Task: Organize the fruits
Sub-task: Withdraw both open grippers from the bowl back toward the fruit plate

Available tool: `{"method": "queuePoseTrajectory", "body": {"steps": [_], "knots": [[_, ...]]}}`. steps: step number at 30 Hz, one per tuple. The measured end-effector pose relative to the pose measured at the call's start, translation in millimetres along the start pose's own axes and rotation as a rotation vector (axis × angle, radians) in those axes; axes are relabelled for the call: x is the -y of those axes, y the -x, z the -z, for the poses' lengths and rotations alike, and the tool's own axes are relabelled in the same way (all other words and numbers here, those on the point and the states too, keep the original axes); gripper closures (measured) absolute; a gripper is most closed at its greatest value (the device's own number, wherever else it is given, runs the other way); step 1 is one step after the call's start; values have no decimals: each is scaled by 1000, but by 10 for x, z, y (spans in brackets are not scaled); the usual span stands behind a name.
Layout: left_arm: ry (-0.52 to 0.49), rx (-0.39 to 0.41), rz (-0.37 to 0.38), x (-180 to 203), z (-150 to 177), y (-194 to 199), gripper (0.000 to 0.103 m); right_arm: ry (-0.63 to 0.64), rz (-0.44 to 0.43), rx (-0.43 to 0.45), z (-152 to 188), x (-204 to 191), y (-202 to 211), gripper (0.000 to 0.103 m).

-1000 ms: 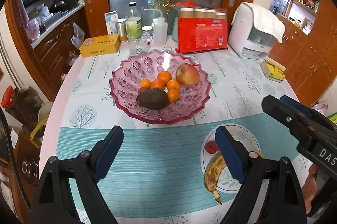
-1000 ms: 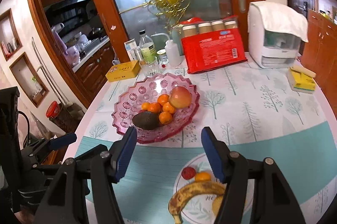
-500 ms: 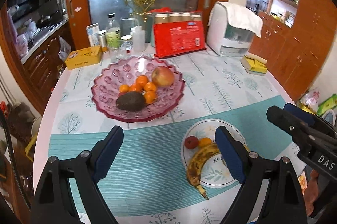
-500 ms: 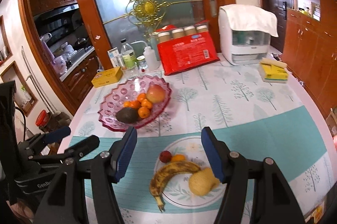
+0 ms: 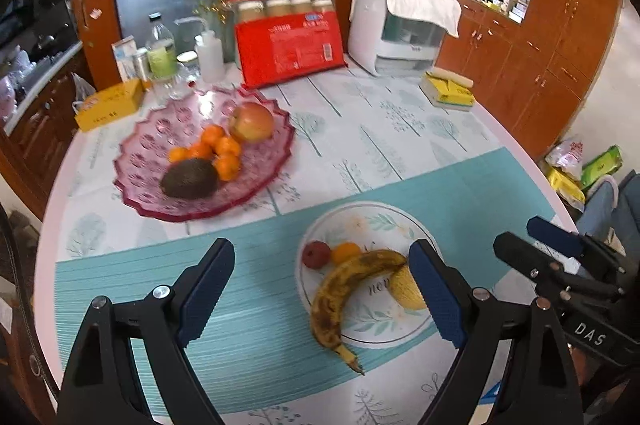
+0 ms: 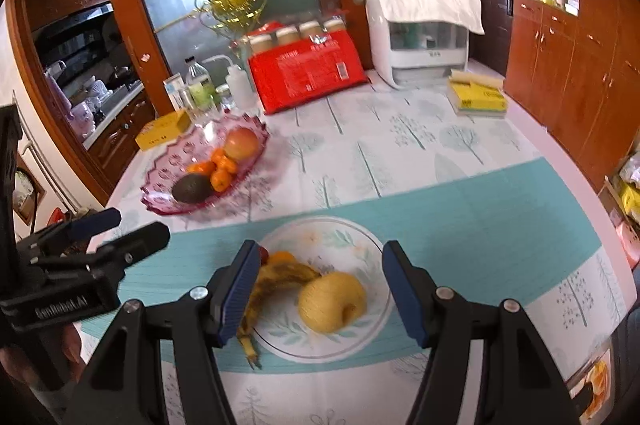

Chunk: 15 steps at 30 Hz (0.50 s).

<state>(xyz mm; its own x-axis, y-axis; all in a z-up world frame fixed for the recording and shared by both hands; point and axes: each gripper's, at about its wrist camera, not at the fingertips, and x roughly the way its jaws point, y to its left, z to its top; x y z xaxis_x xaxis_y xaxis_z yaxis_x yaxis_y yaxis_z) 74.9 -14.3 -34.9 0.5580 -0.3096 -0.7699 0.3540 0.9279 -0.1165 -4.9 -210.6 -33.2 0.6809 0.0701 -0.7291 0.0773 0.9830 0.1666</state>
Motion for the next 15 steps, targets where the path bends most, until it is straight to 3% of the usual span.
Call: {"method": "queuePoseTrajectory", "body": {"steps": [7,15], "knots": [[-51,-90,36,88,149,-309,15,-25,14,-73,217,197,-234,39],[-50,-203,61,97,381,-781,15,-51,-28,-148,357,339,-537,39]]}}
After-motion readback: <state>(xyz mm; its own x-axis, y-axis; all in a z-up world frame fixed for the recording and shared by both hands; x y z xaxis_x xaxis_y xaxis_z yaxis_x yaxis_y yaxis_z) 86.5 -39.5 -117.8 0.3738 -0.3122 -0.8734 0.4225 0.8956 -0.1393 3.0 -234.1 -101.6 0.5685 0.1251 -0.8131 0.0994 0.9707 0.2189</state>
